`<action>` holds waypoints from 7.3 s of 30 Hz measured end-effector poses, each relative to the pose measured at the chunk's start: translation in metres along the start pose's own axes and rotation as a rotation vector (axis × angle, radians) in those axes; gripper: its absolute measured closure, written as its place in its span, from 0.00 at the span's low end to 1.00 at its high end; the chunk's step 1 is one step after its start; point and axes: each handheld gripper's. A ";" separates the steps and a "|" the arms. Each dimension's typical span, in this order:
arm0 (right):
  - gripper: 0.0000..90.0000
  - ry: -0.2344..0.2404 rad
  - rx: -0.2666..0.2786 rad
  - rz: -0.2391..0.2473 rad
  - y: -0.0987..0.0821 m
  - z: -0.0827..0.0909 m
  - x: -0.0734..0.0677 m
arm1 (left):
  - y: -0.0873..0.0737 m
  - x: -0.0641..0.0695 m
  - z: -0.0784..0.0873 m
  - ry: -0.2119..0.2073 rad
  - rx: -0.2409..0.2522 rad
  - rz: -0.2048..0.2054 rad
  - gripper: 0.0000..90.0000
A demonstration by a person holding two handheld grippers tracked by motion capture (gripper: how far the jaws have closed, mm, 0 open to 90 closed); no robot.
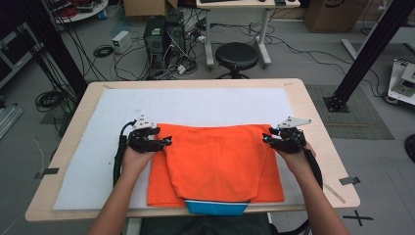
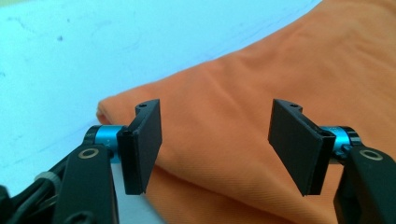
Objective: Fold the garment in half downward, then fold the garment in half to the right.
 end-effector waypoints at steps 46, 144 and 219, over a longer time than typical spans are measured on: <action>0.71 -0.023 0.005 -0.171 0.015 -0.043 0.039 | 0.004 -0.013 0.007 0.095 0.073 0.013 0.47; 0.76 -0.140 -0.072 -0.135 0.044 -0.050 0.065 | 0.045 -0.027 -0.033 0.107 0.041 0.108 0.55; 0.25 -0.019 0.167 -0.041 -0.009 0.012 -0.025 | -0.042 0.050 0.016 -0.031 -0.116 0.003 0.22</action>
Point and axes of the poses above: each handheld gripper's, and its own axes: z roughly backward along the jaws, y roughly out of its top, x roughly to its right, and after that the axes turned 10 degrees about -x, right-handed
